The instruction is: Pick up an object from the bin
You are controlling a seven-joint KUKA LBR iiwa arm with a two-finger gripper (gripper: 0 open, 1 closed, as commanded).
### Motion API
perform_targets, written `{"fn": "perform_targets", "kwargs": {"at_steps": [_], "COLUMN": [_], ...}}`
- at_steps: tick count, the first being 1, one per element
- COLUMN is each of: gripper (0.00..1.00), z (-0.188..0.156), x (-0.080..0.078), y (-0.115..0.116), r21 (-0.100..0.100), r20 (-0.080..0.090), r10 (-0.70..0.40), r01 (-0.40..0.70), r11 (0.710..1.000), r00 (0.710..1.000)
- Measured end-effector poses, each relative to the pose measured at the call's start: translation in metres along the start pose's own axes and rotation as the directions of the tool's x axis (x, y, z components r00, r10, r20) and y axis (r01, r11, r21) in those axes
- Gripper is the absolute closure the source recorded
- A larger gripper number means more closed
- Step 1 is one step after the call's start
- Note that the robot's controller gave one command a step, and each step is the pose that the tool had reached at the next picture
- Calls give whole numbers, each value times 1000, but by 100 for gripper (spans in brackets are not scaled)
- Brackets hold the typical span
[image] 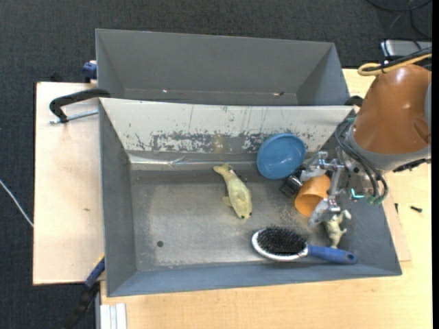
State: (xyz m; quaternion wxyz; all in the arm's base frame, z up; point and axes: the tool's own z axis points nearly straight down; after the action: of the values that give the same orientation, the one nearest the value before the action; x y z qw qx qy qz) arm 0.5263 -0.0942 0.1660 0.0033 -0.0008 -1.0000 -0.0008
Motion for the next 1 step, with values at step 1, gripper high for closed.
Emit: {"fn": "perform_targets", "kwargs": {"at_steps": [1], "gripper": [0], "z": [41], "x": [-36], "y": [-17], "r21": [3], "r20": [10], "r10": [-33], "r01": [33], "r11": [999], "r00": [999]}}
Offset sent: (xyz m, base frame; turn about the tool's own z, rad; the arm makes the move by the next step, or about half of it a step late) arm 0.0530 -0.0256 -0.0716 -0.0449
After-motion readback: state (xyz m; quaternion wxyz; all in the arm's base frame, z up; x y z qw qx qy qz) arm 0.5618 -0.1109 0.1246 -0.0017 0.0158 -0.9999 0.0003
